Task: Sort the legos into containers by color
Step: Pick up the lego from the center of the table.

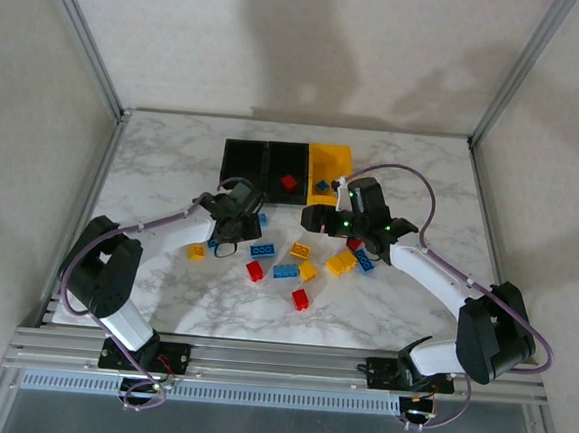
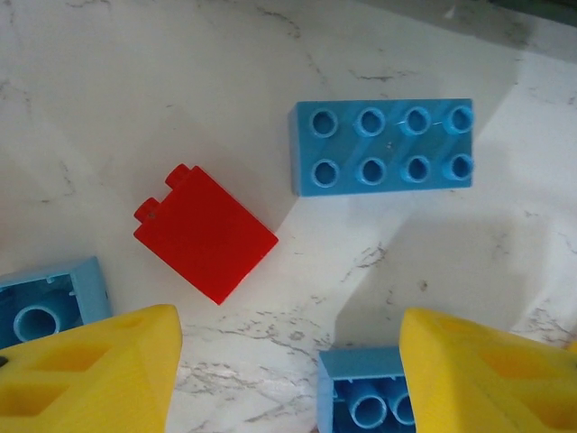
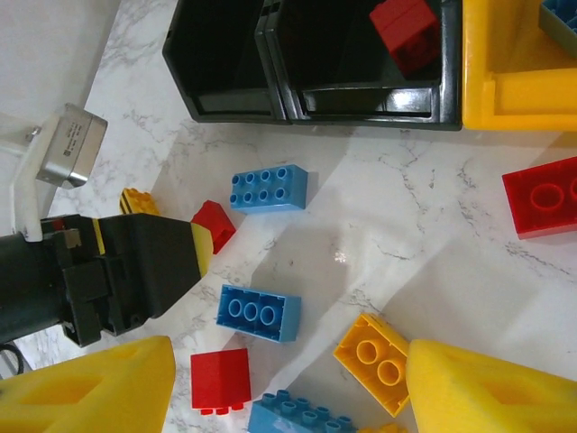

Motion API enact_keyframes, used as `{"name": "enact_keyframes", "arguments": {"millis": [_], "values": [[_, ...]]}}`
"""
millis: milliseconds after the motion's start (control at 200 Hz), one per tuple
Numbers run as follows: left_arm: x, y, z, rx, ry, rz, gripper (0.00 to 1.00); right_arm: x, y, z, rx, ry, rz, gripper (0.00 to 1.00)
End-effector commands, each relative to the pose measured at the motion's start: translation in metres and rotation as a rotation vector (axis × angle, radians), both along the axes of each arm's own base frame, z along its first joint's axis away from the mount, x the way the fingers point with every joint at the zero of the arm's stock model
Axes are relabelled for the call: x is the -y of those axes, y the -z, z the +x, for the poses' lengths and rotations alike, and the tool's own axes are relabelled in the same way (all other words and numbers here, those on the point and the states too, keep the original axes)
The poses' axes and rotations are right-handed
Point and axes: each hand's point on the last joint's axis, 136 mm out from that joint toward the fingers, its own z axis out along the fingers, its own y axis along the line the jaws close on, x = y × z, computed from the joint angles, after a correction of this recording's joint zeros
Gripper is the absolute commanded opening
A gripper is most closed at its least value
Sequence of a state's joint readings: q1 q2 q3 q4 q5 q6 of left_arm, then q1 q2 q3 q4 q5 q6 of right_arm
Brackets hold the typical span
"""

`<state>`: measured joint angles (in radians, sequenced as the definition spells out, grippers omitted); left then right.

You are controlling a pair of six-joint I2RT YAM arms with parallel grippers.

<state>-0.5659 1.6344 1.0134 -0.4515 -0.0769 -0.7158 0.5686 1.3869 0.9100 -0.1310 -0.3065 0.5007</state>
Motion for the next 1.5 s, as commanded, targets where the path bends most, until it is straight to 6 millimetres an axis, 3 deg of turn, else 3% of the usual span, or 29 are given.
{"name": "enact_keyframes", "arguments": {"millis": [0, 320, 911, 1151, 1327, 1377, 1457, 1497], "values": [[-0.014, 0.016, -0.002, -0.017, -0.046, 0.041, 0.66, 0.001, 0.003, -0.001, 0.014, 0.001, -0.013, 0.68], [-0.029, 0.031, -0.004, -0.016, -0.124, 0.049, 0.59, 0.002, 0.007, -0.002, 0.006, 0.009, -0.016, 0.68], [-0.038, 0.051, 0.019, -0.025, -0.168, 0.091, 0.63, 0.006, 0.010, -0.001, 0.006, 0.023, -0.036, 0.67], [-0.042, 0.055, 0.017, -0.041, -0.163, 0.109, 0.48, 0.004, 0.009, 0.001, 0.010, 0.022, -0.036, 0.67], [-0.043, 0.044, 0.010, -0.036, -0.157, 0.101, 0.40, 0.004, 0.011, 0.002, 0.005, 0.024, -0.035, 0.67], [-0.044, 0.041, 0.008, -0.034, -0.156, 0.096, 0.42, 0.003, 0.012, 0.002, 0.004, 0.023, -0.032, 0.67], [-0.046, 0.038, 0.005, -0.029, -0.156, 0.098, 0.56, 0.001, 0.012, 0.004, 0.002, 0.019, -0.027, 0.67], [-0.048, 0.038, 0.006, -0.026, -0.160, 0.108, 0.58, -0.001, 0.011, 0.004, 0.002, 0.016, -0.025, 0.67]]}}
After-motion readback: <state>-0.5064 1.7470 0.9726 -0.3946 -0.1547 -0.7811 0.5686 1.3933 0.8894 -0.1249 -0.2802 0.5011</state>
